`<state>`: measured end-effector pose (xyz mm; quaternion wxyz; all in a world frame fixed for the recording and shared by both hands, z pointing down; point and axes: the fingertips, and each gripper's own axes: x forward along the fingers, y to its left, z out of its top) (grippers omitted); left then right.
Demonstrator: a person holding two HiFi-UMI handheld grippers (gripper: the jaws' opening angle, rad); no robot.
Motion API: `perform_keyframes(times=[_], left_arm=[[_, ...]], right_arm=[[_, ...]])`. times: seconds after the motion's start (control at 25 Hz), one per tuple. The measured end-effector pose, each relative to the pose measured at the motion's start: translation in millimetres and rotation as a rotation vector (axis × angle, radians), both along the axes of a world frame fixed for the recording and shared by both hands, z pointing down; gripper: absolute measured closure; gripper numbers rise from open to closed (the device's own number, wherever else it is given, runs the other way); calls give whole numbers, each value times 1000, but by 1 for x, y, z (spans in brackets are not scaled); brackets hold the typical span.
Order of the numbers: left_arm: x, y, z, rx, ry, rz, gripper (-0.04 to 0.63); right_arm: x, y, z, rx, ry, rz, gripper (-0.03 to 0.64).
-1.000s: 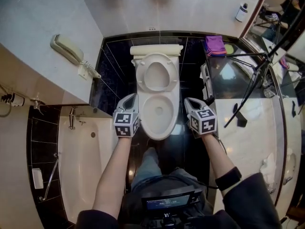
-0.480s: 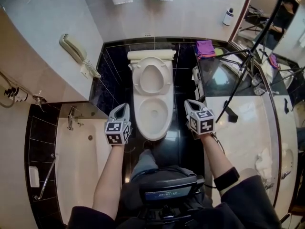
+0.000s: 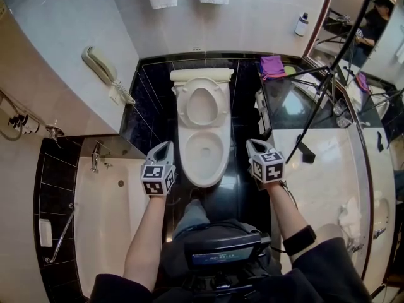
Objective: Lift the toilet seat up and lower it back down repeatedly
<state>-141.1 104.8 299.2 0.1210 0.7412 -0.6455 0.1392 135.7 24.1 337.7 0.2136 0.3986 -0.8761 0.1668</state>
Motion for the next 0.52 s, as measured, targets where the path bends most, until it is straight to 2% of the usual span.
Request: perform_keyframes(times=[0.52], left_arm=[[10,-1,9,-13,-1,19,603]], right_arm=[[0,-5,1,2,9,-11,603]])
